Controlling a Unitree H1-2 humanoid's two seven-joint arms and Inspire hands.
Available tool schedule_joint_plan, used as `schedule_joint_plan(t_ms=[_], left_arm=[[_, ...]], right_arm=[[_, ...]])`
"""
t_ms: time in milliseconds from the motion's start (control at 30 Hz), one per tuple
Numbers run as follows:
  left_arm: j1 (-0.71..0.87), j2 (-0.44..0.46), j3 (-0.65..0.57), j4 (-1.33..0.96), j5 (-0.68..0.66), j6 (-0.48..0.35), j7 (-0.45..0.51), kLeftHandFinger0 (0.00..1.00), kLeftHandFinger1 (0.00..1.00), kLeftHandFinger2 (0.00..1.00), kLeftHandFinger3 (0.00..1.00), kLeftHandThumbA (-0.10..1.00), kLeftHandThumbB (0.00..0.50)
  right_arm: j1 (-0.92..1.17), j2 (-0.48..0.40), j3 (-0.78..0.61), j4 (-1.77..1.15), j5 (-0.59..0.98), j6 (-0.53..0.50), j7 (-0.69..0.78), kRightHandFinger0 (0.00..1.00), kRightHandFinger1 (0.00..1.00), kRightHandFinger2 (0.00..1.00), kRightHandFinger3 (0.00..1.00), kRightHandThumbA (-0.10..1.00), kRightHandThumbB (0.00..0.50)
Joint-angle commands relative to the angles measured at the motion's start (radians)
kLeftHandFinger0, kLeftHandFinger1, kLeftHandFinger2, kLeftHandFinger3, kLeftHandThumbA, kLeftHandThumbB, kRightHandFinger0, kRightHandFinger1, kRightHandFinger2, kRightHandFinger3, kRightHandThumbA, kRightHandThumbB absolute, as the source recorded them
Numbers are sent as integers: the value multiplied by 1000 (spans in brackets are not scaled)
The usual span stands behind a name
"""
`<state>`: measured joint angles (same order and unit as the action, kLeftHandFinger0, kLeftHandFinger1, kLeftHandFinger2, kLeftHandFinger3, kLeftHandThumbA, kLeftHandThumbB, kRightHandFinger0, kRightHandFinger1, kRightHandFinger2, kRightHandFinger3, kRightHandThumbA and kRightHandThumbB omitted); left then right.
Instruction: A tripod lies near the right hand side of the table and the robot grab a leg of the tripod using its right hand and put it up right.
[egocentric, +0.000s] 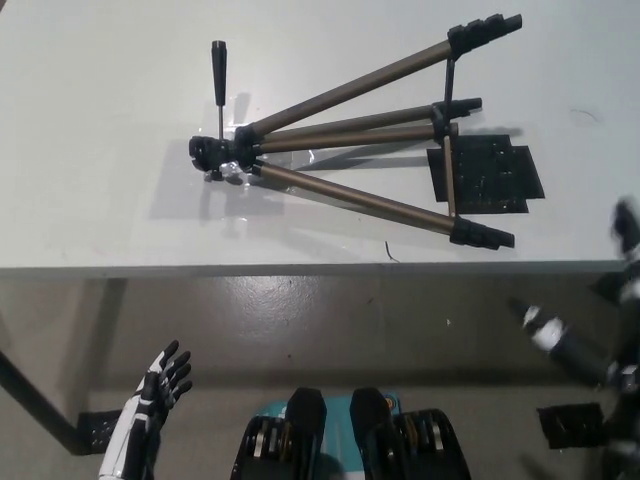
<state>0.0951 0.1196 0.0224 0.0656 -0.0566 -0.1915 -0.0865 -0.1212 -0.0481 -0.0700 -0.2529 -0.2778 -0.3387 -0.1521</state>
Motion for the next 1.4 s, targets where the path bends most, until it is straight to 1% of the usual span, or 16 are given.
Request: schedule_joint_plan(t_ms=[0,33,67,133,167,233,333,467,600,700,800,1100,1233,1267,1333,1367], left_arm=[[18,16,10,-36,-21,-61,-17,1000,1000,1000,1000,1000,129],[16,15,11,-31,-23,-67,-18,1000,1000,1000,1000,1000,120],[16,15,11,-31,-28,-65,-20,1000,1000,1000,1000,1000,118],[15,8,4,-28,-21,-63,-19,1000,1000,1000,1000,1000,115],[17,8,3,-27,-12,-66,-15,1000,1000,1000,1000,1000,108],[15,8,4,-24,-7,-63,-13,1000,1000,1000,1000,1000,133],[23,2,3,-23,-5,-62,-8,1000,1000,1000,1000,1000,137],[50,-2,0,-18,-7,-78,-10,1000,1000,1000,1000,1000,115],[19,-14,1,-10,-6,-67,-1,1000,1000,1000,1000,1000,129],[10,-15,0,-5,7,-75,6,1000,1000,1000,1000,1000,131],[11,-18,2,-6,0,-69,6,1000,1000,1000,1000,1000,135],[13,-24,8,-17,-7,-58,8,1000,1000,1000,1000,1000,91],[6,-20,9,-10,-8,-64,3,1000,1000,1000,1000,1000,104],[-2,-19,11,-5,-8,-64,3,1000,1000,1000,1000,1000,115],[5,-18,11,-9,-10,-62,1,1000,1000,1000,1000,1000,119],[8,-18,10,-7,-5,-65,2,1000,1000,1000,1000,1000,128]], right_arm=[[-280,-133,-33,-169,-167,178,105,1000,1000,1000,1000,945,318],[-321,-152,-29,-175,-174,215,126,1000,1000,1000,1000,932,283],[-384,-182,-18,-186,-163,286,175,1000,1000,1000,1000,915,326],[-509,-259,5,-172,-152,403,270,1000,1000,1000,1000,933,356],[-591,-303,25,-130,-128,445,320,1000,1000,1000,1000,893,363],[-751,-379,83,-8,-155,484,415,1000,1000,1000,1000,940,406],[-892,-400,150,104,-163,526,489,1000,1000,1000,1000,911,420],[-1077,-372,273,306,-230,545,572,1000,1000,1000,1000,903,442],[-1238,-338,367,525,-289,499,598,1000,1000,1000,1000,916,460],[-1341,-295,447,693,-317,493,641,1000,1000,1000,1000,891,500],[-1414,-237,531,859,-348,496,676,1000,1000,1000,1000,798,500],[-1534,-72,682,1283,-342,487,718,1000,1000,1000,1000,745,500],[-1570,-35,682,1432,-284,510,788,1000,1000,1000,1000,758,500],[-1579,-34,692,1456,-286,494,796,1000,1000,1000,1000,802,500],[-1581,-37,724,1494,-295,450,859,1000,1000,1000,1000,884,482],[-1583,-38,738,1519,-294,403,903,1000,1000,1000,1000,941,430]])
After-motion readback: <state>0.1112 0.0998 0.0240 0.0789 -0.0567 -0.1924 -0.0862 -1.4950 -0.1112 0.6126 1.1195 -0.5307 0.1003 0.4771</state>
